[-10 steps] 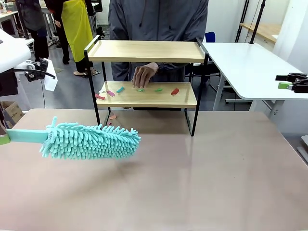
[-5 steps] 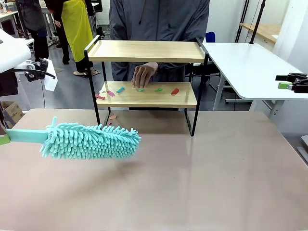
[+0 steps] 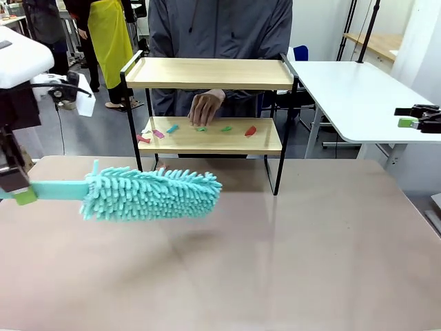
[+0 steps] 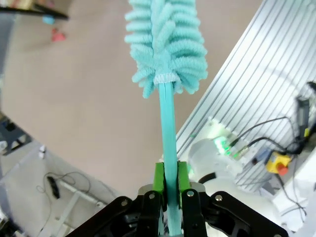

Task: Clean the shelf.
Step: Clean the specific section of the Shelf indicated by the human with the Duster.

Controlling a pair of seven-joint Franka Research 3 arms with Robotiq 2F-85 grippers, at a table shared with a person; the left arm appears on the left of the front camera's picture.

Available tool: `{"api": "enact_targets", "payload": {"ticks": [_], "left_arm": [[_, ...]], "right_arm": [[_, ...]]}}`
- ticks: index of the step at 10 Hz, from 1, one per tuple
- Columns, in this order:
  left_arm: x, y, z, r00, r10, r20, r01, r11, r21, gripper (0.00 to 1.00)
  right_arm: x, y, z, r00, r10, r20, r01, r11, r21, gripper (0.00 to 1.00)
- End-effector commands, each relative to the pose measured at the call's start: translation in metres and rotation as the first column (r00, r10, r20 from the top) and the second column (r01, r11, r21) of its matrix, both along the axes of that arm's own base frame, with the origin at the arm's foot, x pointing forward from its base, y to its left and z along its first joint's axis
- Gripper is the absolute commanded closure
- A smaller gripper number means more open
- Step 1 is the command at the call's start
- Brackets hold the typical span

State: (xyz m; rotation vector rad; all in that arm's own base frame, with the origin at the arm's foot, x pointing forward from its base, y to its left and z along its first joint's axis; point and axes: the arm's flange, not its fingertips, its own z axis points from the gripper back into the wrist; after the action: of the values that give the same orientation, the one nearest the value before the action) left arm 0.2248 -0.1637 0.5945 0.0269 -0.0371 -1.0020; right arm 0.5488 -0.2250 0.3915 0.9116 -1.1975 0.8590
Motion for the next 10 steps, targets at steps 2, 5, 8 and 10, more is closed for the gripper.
{"api": "enact_targets", "payload": {"ticks": [2, 5, 8, 10], "left_arm": [[0.0, -0.049, 0.023, 0.962, 0.245, -0.121, -0.266, 0.942, -0.206, 0.87], [0.003, -0.095, 0.025, 0.888, 0.422, -0.184, -0.458, 0.85, -0.261, 0.87], [0.02, -0.127, 0.02, 0.813, 0.547, -0.199, -0.58, 0.731, -0.359, 0.87], [0.03, -0.156, 0.025, 0.809, 0.558, -0.183, -0.577, 0.695, -0.43, 0.87]], "right_arm": [[0.001, 0.001, 0.003, 1.0, 0.002, 0.006, -0.002, 1.0, -0.003, 0.0], [0.001, 0.001, 0.003, 1.0, 0.002, 0.006, -0.002, 1.0, -0.003, 0.0], [0.001, 0.001, 0.003, 1.0, 0.002, 0.006, -0.002, 1.0, -0.003, 0.0], [0.001, 0.001, 0.003, 1.0, 0.002, 0.006, -0.002, 1.0, -0.003, 0.0]]}}
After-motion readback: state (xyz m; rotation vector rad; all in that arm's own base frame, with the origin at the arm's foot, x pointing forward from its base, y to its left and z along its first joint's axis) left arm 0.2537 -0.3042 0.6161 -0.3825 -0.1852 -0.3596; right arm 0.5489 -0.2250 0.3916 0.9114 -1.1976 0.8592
